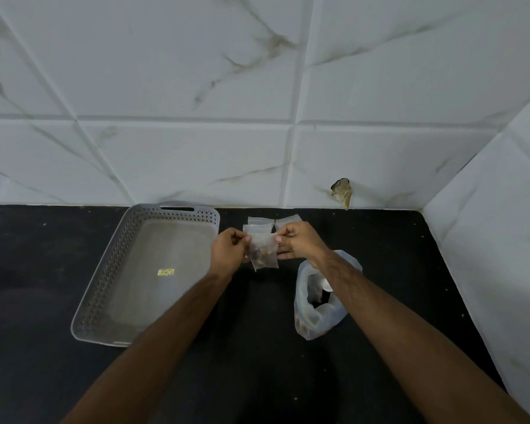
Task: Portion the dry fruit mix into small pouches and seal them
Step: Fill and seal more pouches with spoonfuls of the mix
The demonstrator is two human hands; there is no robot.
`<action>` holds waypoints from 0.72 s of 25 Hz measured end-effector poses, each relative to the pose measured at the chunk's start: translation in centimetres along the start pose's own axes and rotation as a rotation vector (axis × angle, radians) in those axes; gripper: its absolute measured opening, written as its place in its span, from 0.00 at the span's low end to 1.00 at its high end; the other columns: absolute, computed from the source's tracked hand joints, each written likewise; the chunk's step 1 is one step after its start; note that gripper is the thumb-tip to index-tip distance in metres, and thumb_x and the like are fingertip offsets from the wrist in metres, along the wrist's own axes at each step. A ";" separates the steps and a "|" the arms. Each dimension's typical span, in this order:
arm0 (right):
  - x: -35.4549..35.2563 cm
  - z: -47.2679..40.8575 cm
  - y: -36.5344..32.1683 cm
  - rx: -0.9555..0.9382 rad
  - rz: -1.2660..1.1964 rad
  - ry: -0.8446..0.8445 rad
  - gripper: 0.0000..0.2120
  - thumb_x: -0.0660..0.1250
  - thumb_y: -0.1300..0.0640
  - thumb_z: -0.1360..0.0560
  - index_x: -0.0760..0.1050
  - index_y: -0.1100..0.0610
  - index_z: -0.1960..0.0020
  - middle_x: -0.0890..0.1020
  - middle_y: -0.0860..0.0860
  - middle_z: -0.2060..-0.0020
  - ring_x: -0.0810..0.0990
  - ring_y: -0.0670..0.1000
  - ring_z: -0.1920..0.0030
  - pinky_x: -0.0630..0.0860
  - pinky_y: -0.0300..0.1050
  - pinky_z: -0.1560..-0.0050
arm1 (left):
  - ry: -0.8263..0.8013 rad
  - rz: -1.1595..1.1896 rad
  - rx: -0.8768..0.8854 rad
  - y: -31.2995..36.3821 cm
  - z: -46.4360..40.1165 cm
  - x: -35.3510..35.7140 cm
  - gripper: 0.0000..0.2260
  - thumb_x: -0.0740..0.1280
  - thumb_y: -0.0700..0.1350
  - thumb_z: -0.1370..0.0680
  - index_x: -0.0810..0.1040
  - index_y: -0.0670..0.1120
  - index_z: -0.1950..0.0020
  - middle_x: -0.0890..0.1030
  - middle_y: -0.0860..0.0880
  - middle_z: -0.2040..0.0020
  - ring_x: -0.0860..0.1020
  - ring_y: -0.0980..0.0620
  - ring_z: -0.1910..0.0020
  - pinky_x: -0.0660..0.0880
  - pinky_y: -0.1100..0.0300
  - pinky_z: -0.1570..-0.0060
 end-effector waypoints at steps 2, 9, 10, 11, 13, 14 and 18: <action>0.4 -1.1 0.7 0.054 0.008 0.008 0.05 0.65 0.68 0.19 0.77 0.67 0.44 0.83 0.57 0.57 0.86 0.53 0.60 0.85 0.45 0.62 | 0.001 -0.071 -0.024 -0.6 -1.3 0.1 0.04 0.69 0.41 0.19 0.78 0.48 0.52 0.84 0.46 0.53 0.85 0.47 0.52 0.84 0.46 0.53; 1.1 -5.0 1.8 0.097 0.201 0.016 0.07 0.70 0.68 0.22 0.77 0.63 0.45 0.84 0.62 0.52 0.87 0.57 0.57 0.85 0.48 0.60 | 0.040 -0.270 -0.027 -2.5 -3.8 0.2 0.02 0.69 0.45 0.19 0.80 0.48 0.47 0.84 0.48 0.52 0.84 0.49 0.54 0.85 0.47 0.57; 1.0 -5.1 1.7 0.093 0.221 0.000 0.08 0.71 0.68 0.23 0.77 0.63 0.45 0.85 0.62 0.52 0.87 0.58 0.55 0.85 0.47 0.59 | 0.035 -0.296 -0.017 -2.5 -3.8 0.3 0.03 0.69 0.45 0.19 0.80 0.49 0.46 0.84 0.50 0.51 0.84 0.51 0.53 0.84 0.48 0.54; 0.8 -5.1 1.6 0.088 0.242 -0.019 0.09 0.72 0.67 0.24 0.77 0.63 0.45 0.85 0.62 0.51 0.87 0.58 0.54 0.85 0.46 0.58 | 0.038 -0.311 0.007 -2.3 -3.7 0.3 0.05 0.69 0.46 0.19 0.80 0.50 0.44 0.83 0.51 0.51 0.83 0.53 0.52 0.84 0.49 0.52; -0.6 -5.0 1.0 0.081 0.288 -0.031 0.09 0.72 0.67 0.24 0.78 0.63 0.45 0.85 0.61 0.51 0.87 0.57 0.52 0.85 0.46 0.56 | 0.057 -0.303 0.051 -1.8 -3.5 0.2 0.08 0.68 0.44 0.19 0.79 0.48 0.41 0.82 0.53 0.48 0.82 0.54 0.49 0.82 0.53 0.47; -1.8 -4.9 0.6 0.071 0.298 -0.004 0.08 0.72 0.68 0.24 0.79 0.63 0.46 0.84 0.60 0.51 0.87 0.57 0.52 0.85 0.47 0.54 | 0.069 -0.282 0.073 -1.2 -3.1 0.0 0.09 0.68 0.43 0.19 0.77 0.47 0.39 0.80 0.53 0.46 0.80 0.55 0.46 0.81 0.56 0.45; -8.3 -5.0 -0.5 0.001 0.453 0.236 0.05 0.70 0.65 0.23 0.80 0.57 0.50 0.85 0.56 0.52 0.85 0.53 0.51 0.83 0.50 0.46 | 0.099 -0.275 0.324 0.7 -1.6 -0.1 0.14 0.68 0.40 0.20 0.73 0.49 0.36 0.73 0.54 0.40 0.78 0.56 0.42 0.79 0.59 0.43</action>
Point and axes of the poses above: each hand's wrist, its own z-axis away from the middle knuckle, its own x-axis out of the palm, y = z × x, the point moved 5 cm from there along -z, towards the middle knuckle
